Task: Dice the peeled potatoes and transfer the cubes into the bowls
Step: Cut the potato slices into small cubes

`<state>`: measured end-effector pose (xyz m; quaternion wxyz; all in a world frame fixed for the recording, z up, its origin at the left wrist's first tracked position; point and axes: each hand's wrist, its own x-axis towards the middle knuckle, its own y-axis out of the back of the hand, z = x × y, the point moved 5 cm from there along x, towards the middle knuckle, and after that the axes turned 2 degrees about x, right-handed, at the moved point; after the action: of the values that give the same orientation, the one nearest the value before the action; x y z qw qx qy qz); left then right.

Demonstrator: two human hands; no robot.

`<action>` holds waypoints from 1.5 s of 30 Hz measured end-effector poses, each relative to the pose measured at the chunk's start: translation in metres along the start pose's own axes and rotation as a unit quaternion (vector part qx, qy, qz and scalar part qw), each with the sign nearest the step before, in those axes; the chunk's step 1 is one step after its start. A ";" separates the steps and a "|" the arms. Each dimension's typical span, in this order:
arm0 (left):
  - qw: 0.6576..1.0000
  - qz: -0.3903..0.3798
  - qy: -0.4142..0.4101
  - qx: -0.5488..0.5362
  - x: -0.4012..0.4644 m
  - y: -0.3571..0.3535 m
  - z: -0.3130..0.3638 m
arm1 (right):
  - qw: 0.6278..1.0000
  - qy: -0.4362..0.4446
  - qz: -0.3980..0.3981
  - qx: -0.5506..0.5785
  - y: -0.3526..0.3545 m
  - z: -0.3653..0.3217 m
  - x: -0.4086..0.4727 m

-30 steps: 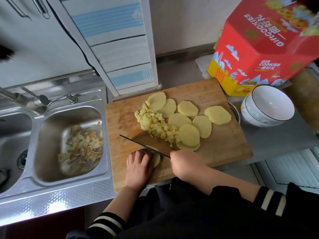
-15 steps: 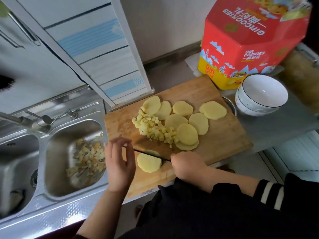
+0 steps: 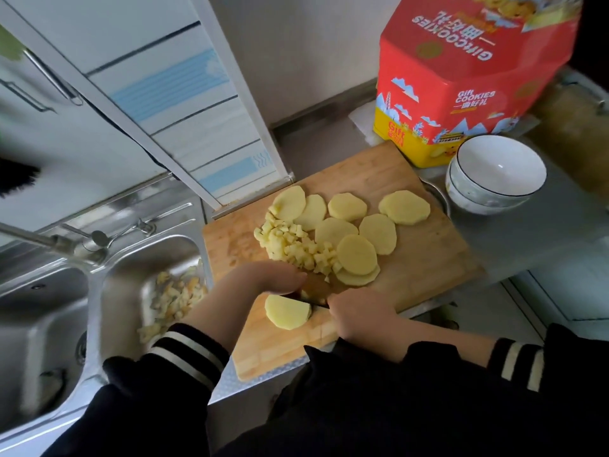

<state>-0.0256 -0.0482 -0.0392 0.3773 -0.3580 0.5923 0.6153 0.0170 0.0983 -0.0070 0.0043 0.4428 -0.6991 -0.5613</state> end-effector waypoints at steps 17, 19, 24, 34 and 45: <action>0.599 0.787 -0.101 -0.109 -0.137 -0.043 -0.044 | 0.999 -0.014 0.039 0.019 -0.001 -0.004 0.004; 0.674 0.722 -0.128 -0.093 -0.095 -0.087 -0.037 | 0.999 -0.009 0.041 0.009 -0.001 -0.008 0.003; 0.738 0.660 -0.053 -0.128 -0.037 -0.115 -0.020 | 0.999 -0.002 0.046 -0.015 -0.001 -0.013 0.003; 0.762 0.632 -0.022 -0.142 -0.008 -0.126 -0.018 | 1.000 0.007 0.023 -0.019 -0.007 -0.007 0.004; 0.749 0.643 -0.034 -0.153 -0.007 -0.126 -0.020 | 1.000 -0.011 0.012 -0.025 -0.007 -0.008 0.006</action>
<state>0.0893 -0.0669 -0.0916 -0.1480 0.0756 0.5671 0.8067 0.0215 0.0886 -0.0122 0.0151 0.4278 -0.6902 -0.5834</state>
